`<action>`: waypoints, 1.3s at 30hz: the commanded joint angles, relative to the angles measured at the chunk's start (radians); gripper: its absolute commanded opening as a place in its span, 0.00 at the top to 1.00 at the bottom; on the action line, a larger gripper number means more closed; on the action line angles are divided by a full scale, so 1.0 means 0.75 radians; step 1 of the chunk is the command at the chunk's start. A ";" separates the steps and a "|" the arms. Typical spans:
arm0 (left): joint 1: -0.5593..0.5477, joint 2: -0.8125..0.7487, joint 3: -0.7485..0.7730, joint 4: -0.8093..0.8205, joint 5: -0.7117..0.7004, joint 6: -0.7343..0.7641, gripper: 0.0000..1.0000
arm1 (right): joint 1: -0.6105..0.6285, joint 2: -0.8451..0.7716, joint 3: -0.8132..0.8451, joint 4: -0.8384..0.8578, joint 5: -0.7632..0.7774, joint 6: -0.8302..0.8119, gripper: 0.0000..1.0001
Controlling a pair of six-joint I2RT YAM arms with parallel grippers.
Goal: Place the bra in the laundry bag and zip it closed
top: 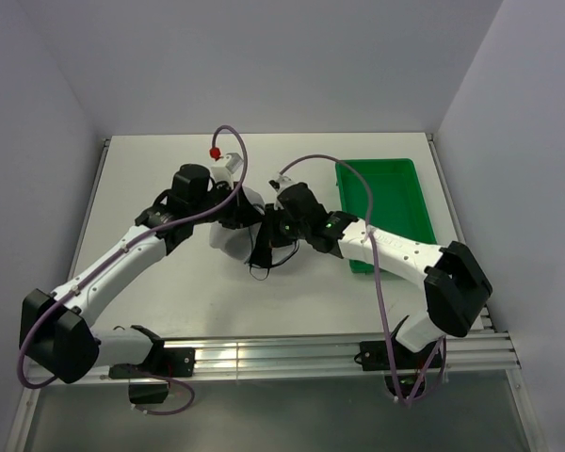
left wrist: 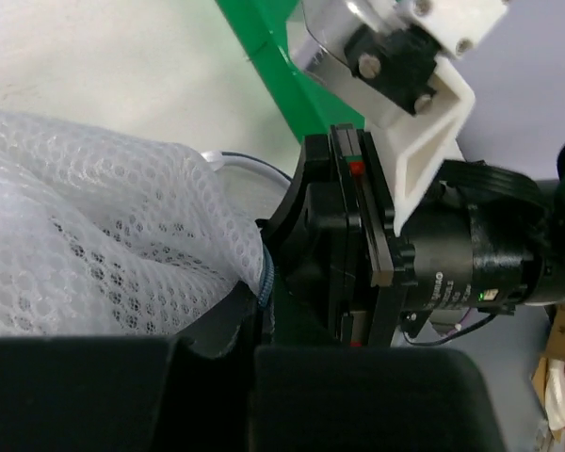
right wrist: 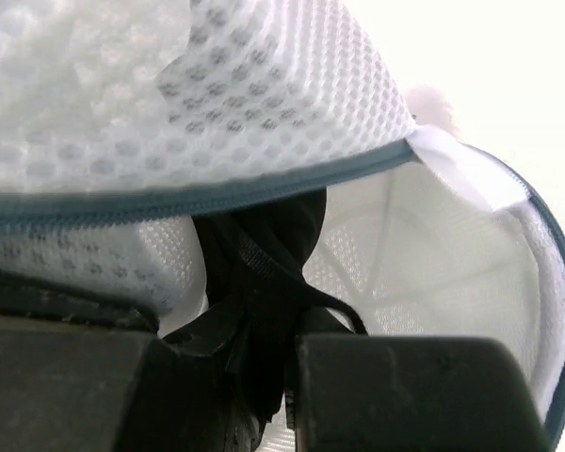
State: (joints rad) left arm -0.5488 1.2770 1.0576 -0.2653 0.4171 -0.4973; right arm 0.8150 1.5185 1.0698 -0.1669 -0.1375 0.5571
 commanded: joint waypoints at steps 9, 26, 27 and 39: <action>-0.005 -0.136 -0.258 0.484 0.460 -0.171 1.00 | -0.107 0.037 0.114 0.124 -0.017 0.181 1.00; -0.005 -0.128 -0.809 1.718 0.350 -1.049 1.00 | -0.117 -0.104 0.308 -0.327 0.576 0.253 1.00; -0.005 -0.120 -0.829 1.736 0.324 -1.079 1.00 | -0.115 -0.098 0.340 -0.382 0.606 0.241 1.00; -0.003 0.031 -0.842 1.663 0.229 -1.161 1.00 | -0.085 0.041 0.335 -0.448 0.633 0.161 0.79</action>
State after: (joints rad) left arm -0.5465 1.2568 0.4305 0.8749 0.5747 -1.3079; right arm 0.7525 1.5661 1.3060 -0.5117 0.2726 0.7074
